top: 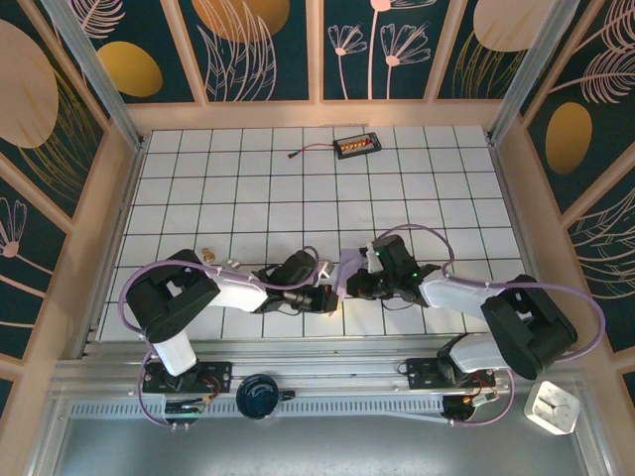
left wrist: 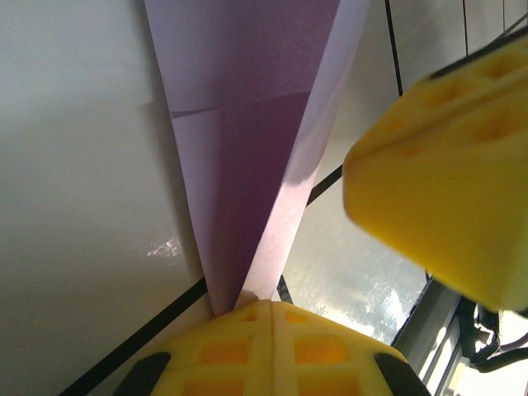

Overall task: Fold a paper plane with a square sheet of paper (pick it up from the middle)
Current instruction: Fold the wing for the fifth time at the center of the table.

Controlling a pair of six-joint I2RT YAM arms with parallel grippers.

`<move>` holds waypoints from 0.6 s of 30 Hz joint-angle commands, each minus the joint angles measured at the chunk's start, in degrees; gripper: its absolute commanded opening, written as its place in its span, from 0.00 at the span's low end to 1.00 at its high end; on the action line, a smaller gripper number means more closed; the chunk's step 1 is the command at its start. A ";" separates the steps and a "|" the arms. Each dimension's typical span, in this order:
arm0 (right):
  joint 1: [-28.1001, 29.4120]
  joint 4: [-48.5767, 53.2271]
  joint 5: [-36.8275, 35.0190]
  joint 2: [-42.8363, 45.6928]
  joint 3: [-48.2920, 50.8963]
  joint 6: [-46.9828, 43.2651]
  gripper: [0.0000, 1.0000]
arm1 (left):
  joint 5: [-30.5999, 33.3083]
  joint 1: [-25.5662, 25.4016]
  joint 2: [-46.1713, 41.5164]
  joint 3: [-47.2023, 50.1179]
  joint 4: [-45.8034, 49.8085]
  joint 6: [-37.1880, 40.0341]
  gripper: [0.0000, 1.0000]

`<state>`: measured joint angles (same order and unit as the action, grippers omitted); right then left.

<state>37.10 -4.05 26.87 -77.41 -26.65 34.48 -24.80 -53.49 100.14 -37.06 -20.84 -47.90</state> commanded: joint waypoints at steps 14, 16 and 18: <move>2.67 -7.21 -1.54 -7.84 -1.19 2.14 0.00 | 0.28 0.02 2.94 2.54 8.99 0.43 0.00; 2.08 -7.02 -1.83 -8.91 -1.47 1.52 0.00 | 0.28 0.00 3.27 2.52 9.48 0.68 0.00; 1.34 -7.02 -1.76 -9.91 -1.57 0.95 0.00 | 0.11 0.01 3.46 2.59 9.92 0.99 0.00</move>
<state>39.11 -10.61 26.65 -85.76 -27.14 37.08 -25.02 -53.41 100.29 -37.06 -20.82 -47.86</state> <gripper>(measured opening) 0.045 0.043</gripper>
